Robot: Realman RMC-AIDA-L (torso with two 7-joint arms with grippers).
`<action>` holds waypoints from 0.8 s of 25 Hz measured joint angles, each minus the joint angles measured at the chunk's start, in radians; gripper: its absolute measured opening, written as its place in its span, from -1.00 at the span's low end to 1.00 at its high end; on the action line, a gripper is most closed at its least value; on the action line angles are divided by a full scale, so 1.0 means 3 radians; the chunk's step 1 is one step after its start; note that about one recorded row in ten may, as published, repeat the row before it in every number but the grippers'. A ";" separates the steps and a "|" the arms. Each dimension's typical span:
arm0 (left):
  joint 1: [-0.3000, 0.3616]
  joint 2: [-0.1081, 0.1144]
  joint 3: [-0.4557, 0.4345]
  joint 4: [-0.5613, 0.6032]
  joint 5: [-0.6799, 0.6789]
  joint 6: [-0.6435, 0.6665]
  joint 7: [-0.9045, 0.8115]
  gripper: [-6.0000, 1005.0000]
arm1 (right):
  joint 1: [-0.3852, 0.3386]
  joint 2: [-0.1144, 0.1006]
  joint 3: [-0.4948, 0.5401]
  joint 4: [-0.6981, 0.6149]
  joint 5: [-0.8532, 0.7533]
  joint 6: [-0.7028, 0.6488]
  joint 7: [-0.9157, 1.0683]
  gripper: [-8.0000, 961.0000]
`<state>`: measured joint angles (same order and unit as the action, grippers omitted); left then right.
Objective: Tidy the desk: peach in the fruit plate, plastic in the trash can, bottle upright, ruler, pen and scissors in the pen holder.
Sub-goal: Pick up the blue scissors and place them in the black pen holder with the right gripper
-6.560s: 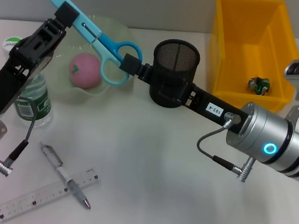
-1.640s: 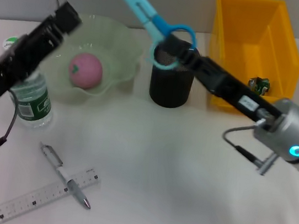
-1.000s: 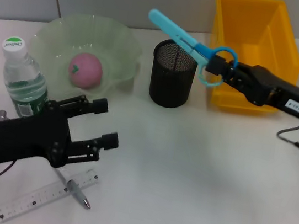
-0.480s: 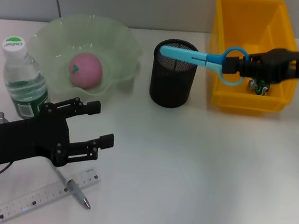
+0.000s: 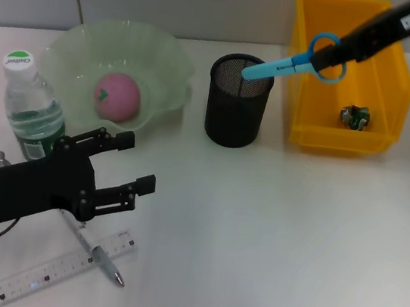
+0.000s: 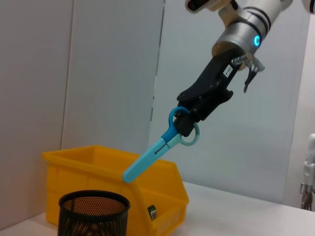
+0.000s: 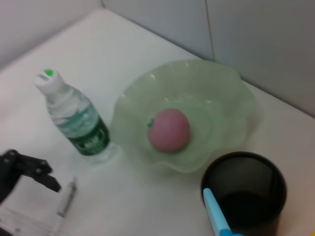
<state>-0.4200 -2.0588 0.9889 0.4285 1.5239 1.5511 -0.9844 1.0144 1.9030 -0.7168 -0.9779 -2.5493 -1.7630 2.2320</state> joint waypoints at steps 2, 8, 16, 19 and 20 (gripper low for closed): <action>0.0000 -0.0011 -0.0009 0.0000 -0.0005 -0.0009 0.0001 0.58 | 0.0132 0.0014 -0.0030 0.0011 -0.0162 0.0023 0.0051 -0.60; -0.0004 -0.0031 -0.0071 0.0003 -0.0012 -0.0012 0.0003 0.58 | 0.0382 0.0043 -0.0372 0.0075 -0.0488 0.0294 0.0361 -0.58; -0.0006 -0.0037 -0.0073 -0.0052 -0.0011 -0.0088 0.0006 0.57 | 0.0694 0.0138 -0.0680 0.0601 -0.0689 0.0675 0.0435 -0.55; -0.0006 -0.0033 -0.0070 -0.0078 0.0003 -0.0105 0.0008 0.57 | 0.0812 0.0164 -0.0699 0.0835 -0.0803 0.0837 0.0488 -0.54; -0.0005 -0.0032 -0.0066 -0.0079 0.0003 -0.0107 0.0009 0.57 | 0.0842 0.0176 -0.0710 0.0890 -0.0847 0.0879 0.0502 -0.54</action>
<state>-0.4216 -2.0685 0.9690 0.4047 1.5249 1.5190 -0.9818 1.2669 1.9559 -0.9298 -0.7110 -2.8036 -1.4993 2.3824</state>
